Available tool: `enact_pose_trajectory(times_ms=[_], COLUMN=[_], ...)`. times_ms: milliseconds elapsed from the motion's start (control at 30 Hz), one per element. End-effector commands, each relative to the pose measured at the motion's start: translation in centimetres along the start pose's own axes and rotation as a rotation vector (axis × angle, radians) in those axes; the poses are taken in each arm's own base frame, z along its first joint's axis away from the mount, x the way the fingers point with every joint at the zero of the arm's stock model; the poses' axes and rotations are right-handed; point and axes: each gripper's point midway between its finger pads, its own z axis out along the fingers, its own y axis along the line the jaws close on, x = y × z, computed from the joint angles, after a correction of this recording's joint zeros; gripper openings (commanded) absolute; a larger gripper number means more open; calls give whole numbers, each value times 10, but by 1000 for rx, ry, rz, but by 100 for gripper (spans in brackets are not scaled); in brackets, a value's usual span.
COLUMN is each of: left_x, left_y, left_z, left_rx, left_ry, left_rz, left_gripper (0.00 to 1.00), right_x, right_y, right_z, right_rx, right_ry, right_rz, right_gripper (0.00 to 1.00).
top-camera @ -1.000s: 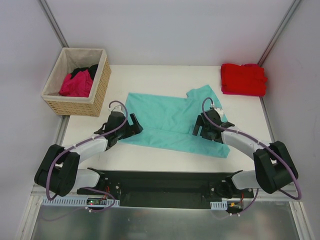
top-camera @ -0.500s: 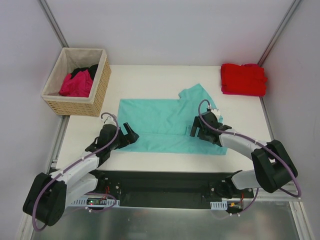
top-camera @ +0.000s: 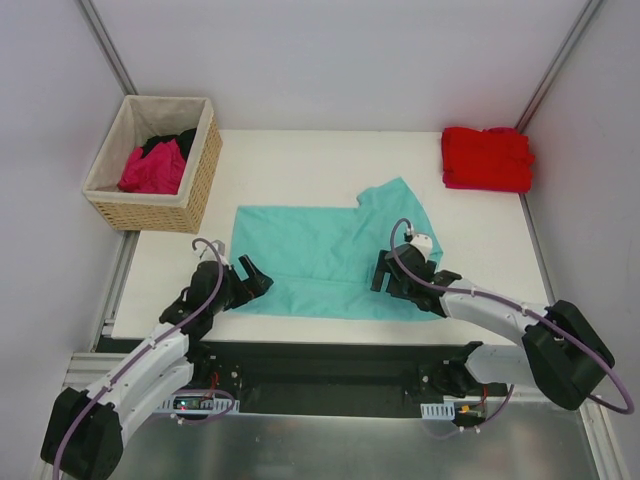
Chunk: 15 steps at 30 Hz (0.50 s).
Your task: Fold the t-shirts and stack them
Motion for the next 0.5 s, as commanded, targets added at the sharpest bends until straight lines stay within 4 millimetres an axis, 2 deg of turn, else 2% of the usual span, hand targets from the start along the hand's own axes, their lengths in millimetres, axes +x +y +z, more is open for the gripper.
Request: enact_pose_trajectory(times_ms=[0, 200, 467], left_x=[35, 50, 49], left_y=[28, 34, 35], left_z=[-7, -10, -18], left_rx=[-93, -110, -113], left_ry=[126, 176, 157], left_rz=[-31, -50, -78], left_gripper=[99, 99, 99], right_x=[53, 60, 56], right_y=[-32, -44, -58], right_z=[-12, -21, -41], right_rx=[99, 127, 157], right_ry=[153, 151, 113], right_rz=[9, 9, 23], right_gripper=[97, 97, 97])
